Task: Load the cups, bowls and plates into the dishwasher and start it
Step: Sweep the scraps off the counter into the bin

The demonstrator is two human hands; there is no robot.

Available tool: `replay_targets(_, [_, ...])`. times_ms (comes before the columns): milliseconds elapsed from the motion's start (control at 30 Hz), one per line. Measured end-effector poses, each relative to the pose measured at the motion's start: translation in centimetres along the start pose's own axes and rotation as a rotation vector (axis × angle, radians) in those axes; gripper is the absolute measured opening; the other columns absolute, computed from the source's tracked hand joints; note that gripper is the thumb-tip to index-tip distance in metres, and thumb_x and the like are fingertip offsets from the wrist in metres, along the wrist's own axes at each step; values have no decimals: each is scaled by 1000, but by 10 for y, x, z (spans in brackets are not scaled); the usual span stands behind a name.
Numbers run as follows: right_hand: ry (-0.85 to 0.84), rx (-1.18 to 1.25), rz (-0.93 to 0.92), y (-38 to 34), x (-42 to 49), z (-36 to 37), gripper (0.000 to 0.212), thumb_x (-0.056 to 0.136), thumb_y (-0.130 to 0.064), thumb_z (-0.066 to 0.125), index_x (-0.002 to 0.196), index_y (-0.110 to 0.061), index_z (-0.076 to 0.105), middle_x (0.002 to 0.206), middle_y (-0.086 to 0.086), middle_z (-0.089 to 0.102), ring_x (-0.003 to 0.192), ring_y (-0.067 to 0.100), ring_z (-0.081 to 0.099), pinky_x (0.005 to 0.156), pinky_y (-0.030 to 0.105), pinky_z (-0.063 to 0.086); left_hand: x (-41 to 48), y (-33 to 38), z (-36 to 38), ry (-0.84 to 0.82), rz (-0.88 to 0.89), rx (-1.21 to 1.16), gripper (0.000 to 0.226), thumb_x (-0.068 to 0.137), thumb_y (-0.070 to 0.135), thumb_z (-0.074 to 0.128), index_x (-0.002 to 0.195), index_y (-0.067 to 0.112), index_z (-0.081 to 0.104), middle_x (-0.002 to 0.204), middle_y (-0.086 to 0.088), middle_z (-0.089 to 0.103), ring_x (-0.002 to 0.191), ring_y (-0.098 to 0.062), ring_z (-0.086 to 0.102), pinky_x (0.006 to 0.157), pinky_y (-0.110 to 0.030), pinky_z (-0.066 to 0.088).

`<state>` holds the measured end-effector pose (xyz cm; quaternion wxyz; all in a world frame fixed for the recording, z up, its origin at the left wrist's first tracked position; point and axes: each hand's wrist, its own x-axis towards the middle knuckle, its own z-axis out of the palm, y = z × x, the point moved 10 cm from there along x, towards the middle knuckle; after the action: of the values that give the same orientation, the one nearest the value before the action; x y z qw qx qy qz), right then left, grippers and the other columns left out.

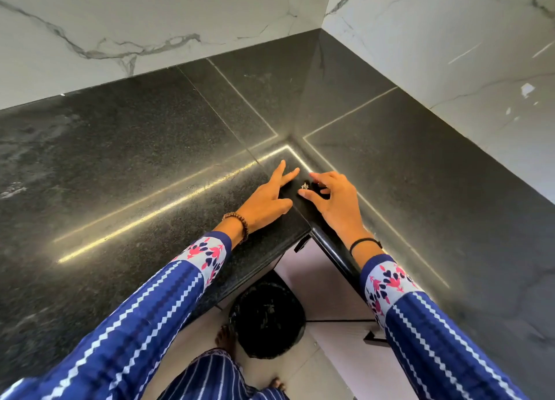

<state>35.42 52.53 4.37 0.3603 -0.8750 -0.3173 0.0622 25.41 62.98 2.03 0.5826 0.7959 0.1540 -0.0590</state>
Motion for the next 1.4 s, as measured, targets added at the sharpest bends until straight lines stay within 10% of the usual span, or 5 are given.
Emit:
replay_targets(600, [-16,-334,67,-15,25,26,22,100,-25,59,102,-5,68,103,14,62,98,29,58,80,40,48,5,-6,-2,33,27,-89,91,83,-4,50,157,26,6,149,26,38,82,11,50,72,3,40])
replay_targets(833, [-13,-390,32,-25,16,30,15,101,-7,48,110,0,58,110,19,60,106,34,54,83,35,41,1,2,2,69,43,43,87,85,0,51,156,25,8,151,20,38,71,-13,59,76,-28,52])
replay_targets(1033, [225,111,304,14,-19,-17,23,99,-27,60,92,-7,68,78,2,65,75,16,57,66,19,33,3,1,3,83,71,111,81,88,9,51,155,33,12,161,13,22,86,-13,61,80,-28,50])
replay_targets(1167, [235,165,345,23,-47,-26,24,99,-30,61,92,-9,69,75,-7,62,67,1,55,65,15,38,10,-2,19,55,45,280,78,92,21,50,156,27,7,164,8,11,147,-28,22,117,-41,27])
replay_targets(1400, [169,119,300,17,-70,-24,24,100,-28,61,93,-7,68,78,1,65,72,14,57,61,15,36,-2,9,52,86,255,759,70,99,37,35,157,13,3,164,-5,11,151,-14,7,124,-32,4])
